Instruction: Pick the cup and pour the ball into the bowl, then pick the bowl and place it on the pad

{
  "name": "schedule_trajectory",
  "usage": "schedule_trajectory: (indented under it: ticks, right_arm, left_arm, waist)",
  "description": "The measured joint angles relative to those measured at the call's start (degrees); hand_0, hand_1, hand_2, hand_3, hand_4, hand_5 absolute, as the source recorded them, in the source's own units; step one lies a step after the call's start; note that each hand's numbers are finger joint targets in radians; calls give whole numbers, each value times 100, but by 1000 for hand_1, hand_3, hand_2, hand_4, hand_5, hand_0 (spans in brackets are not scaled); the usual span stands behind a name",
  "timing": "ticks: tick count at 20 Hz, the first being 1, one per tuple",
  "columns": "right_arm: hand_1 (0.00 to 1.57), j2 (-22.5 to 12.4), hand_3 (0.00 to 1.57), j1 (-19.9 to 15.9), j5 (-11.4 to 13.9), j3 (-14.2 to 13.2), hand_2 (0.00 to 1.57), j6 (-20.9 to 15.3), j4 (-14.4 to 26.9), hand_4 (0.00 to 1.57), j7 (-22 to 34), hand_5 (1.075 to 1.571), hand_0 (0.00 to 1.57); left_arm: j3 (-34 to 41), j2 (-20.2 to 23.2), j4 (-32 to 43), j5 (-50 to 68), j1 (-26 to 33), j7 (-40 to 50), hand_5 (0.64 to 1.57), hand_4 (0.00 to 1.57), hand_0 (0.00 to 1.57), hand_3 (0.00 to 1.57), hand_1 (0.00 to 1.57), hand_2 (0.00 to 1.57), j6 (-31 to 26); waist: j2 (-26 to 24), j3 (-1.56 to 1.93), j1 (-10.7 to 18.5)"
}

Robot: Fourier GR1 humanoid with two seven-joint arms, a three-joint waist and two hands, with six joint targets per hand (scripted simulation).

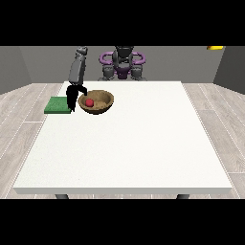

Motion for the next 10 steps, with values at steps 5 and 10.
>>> schedule_trajectory:
  ticks: [5, 10]
  right_arm:
    - [0, 13, 0, -45, 18, 44, 0, -71, -67, 444, -72, 1547, 0]
    - [0, 216, 0, -321, 123, 144, 0, -481, 76, 477, 60, 1547, 0]
  left_arm:
    - [74, 145, -99, 98, 15, 38, 1536, 1024, 0, 0, 0, 0, -29]
    - [161, 275, -43, 193, 106, 53, 1540, 1023, 0, 0, 0, 0, -100]
  waist:
    - [118, -44, -34]
    - [97, 39, -45]
